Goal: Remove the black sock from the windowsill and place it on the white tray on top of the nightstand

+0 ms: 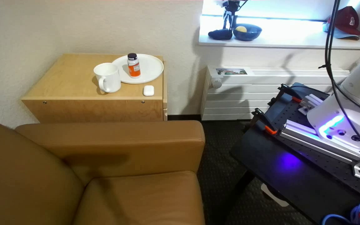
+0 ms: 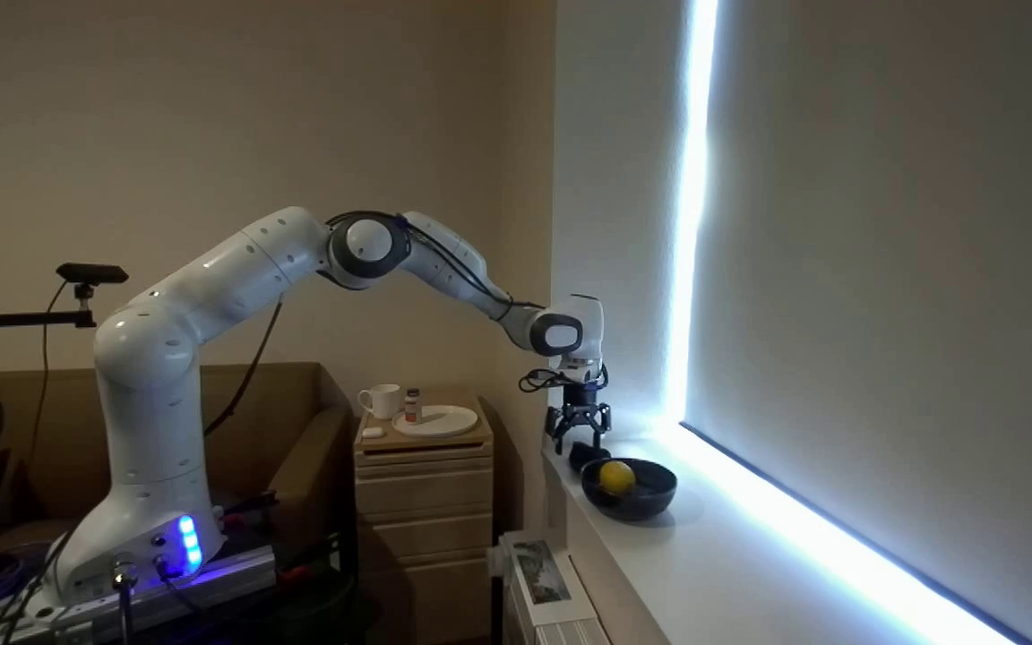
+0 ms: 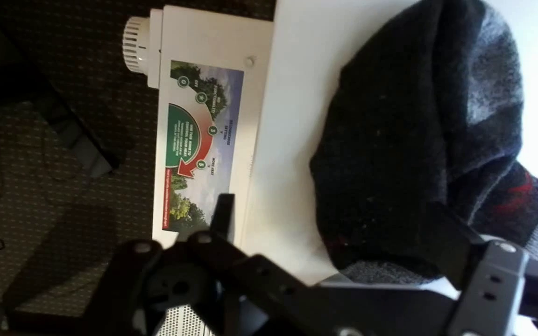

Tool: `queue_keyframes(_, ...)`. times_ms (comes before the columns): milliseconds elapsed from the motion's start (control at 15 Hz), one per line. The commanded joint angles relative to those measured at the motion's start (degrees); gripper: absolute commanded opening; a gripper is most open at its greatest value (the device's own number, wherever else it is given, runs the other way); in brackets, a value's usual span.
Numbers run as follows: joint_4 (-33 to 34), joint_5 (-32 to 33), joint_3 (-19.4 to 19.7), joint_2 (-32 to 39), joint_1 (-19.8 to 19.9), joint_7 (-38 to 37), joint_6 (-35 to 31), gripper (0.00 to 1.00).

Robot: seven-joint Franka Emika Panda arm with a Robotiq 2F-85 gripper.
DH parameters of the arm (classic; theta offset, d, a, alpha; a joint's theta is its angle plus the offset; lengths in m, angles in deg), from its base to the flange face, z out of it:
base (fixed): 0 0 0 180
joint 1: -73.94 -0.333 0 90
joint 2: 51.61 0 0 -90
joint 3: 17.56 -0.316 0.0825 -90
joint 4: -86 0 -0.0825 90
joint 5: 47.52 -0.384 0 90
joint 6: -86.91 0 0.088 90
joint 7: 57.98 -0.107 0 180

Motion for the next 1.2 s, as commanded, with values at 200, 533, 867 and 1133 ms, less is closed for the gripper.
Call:
queue_keyframes(200, 3.12, 0.16, 0.09, 2.54, 0.3, -2.39, -1.38, 1.0)
queue_keyframes(533, 4.84, -2.28, -1.06, 4.5, 1.01, -7.05, -3.53, 1.0)
queue_keyframes(867, 3.72, -2.02, -1.14, 4.36, 0.54, -9.28, -4.89, 1.0)
queue_keyframes(1133, 4.22, 0.17, 0.78, 5.59, -0.73, -12.05, -7.29, 1.0)
